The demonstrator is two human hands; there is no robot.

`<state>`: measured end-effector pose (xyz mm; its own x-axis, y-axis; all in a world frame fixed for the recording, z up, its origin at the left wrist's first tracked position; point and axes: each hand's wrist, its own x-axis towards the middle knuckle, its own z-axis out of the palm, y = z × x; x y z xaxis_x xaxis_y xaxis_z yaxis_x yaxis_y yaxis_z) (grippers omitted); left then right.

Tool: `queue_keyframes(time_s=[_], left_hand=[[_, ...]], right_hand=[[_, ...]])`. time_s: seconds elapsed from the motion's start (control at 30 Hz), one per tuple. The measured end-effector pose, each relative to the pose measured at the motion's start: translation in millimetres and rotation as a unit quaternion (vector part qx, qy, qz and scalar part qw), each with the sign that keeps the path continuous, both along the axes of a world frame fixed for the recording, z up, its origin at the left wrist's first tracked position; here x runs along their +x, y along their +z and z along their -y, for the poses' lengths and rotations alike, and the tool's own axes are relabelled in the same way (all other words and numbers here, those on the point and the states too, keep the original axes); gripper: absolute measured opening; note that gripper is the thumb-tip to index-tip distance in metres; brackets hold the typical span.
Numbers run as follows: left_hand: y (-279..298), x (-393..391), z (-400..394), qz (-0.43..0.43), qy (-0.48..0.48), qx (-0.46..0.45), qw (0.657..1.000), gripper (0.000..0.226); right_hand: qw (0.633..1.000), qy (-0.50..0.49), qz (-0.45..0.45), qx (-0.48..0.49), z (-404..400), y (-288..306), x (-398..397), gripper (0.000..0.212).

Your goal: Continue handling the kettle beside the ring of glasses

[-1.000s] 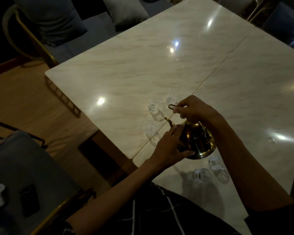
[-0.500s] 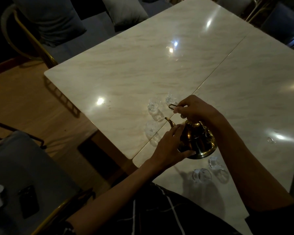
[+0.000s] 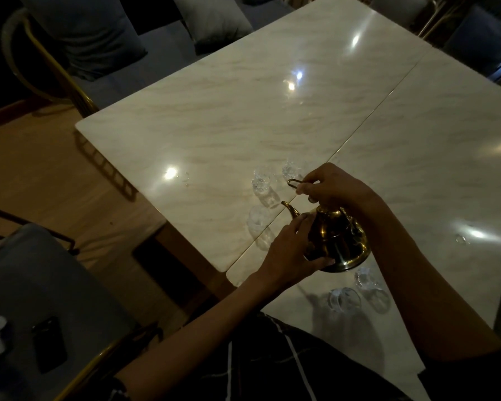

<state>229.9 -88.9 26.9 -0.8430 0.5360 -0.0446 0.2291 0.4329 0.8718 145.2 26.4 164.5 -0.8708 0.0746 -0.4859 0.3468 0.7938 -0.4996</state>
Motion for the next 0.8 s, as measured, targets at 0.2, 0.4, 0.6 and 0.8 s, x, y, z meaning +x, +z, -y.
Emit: queue_keyframes(time_s=[0.2,0.4,0.6,0.8], left_hand=[[-0.4,1.1,0.1,-0.002,0.001,0.002,1.000,0.101],[-0.9,1.5,0.9,0.000,0.002,0.008,1.000,0.101],[0.0,2.8,1.0,-0.006,0.005,0.007,1.000,0.099],[-0.3,4.4,1.4,-0.007,0.005,0.000,1.000,0.100]], right_hand=[[1.000,0.004,0.001,0.000,0.2,-0.5,-0.3,0.025],[1.000,0.004,0.000,-0.005,0.5,-0.1,0.9,0.025],[1.000,0.001,0.001,-0.007,-0.1,-0.1,1.3,0.025],[1.000,0.001,-0.003,-0.008,-0.6,-2.0,2.6,0.025]])
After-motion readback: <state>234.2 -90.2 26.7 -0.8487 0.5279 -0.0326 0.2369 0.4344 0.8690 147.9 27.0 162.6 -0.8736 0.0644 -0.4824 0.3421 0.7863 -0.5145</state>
